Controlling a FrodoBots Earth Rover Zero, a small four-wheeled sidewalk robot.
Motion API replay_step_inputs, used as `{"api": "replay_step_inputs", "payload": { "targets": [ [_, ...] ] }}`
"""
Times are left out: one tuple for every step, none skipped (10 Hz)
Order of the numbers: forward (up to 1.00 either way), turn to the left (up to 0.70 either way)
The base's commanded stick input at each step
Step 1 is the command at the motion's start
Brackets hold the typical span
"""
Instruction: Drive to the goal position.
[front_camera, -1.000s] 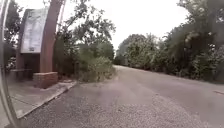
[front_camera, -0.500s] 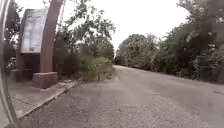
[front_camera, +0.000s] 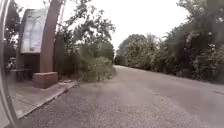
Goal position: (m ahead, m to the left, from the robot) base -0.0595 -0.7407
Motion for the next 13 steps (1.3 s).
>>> {"api": "replay_step_inputs", "payload": {
  "targets": [
    [0.04, 0.0],
    [0.04, 0.0],
    [0.04, 0.0],
    [0.04, 0.0],
    [0.04, 0.0],
    [0.04, 0.0],
    [0.04, 0.0],
    [0.04, 0.0],
    [0.04, 0.0],
    [0.04, 0.0],
    [0.04, 0.0],
    [0.05, 0.0],
    [0.05, 0.0]
  ]
}}
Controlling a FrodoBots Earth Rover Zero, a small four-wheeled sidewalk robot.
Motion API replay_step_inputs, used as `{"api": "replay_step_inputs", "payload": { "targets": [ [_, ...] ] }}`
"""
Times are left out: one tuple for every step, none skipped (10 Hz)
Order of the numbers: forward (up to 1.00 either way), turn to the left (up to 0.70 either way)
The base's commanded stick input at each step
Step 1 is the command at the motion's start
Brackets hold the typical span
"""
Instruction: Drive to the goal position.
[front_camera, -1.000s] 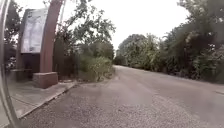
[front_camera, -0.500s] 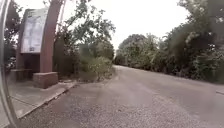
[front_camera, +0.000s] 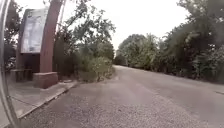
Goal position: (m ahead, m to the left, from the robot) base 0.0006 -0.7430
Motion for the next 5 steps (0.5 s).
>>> {"api": "replay_step_inputs", "payload": {
  "targets": [
    [0.04, 0.0],
    [0.04, 0.0],
    [0.04, 0.0],
    [0.04, 0.0],
    [0.04, 0.0]
  ]
}}
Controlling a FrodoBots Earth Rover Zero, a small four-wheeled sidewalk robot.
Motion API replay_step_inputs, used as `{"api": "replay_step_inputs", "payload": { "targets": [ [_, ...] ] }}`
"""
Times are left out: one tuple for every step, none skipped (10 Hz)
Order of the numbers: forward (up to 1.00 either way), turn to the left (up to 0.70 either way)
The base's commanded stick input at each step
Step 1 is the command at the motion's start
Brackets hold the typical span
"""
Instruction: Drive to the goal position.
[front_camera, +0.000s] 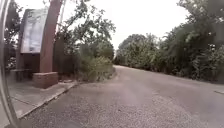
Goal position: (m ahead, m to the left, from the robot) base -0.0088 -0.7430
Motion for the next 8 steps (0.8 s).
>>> {"api": "replay_step_inputs", "payload": {
  "targets": [
    [0.04, 0.0],
    [0.04, 0.0],
    [0.04, 0.0],
    [0.04, 0.0],
    [0.04, 0.0],
    [0.04, 0.0],
    [0.04, 0.0],
    [0.04, 0.0]
  ]
}}
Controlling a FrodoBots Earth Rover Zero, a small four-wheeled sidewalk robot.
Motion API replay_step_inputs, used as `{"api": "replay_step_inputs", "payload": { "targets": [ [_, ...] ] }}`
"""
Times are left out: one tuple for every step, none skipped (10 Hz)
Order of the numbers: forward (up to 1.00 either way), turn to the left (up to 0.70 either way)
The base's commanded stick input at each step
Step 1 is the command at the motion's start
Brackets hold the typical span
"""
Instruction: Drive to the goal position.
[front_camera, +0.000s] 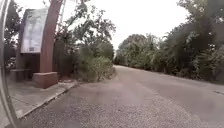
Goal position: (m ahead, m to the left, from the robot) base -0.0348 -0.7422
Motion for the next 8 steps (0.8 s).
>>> {"api": "replay_step_inputs", "payload": {
  "targets": [
    [0.04, 0.0],
    [0.04, 0.0],
    [0.04, 0.0],
    [0.04, 0.0],
    [0.04, 0.0],
    [0.04, 0.0],
    [0.04, 0.0],
    [0.04, 0.0]
  ]
}}
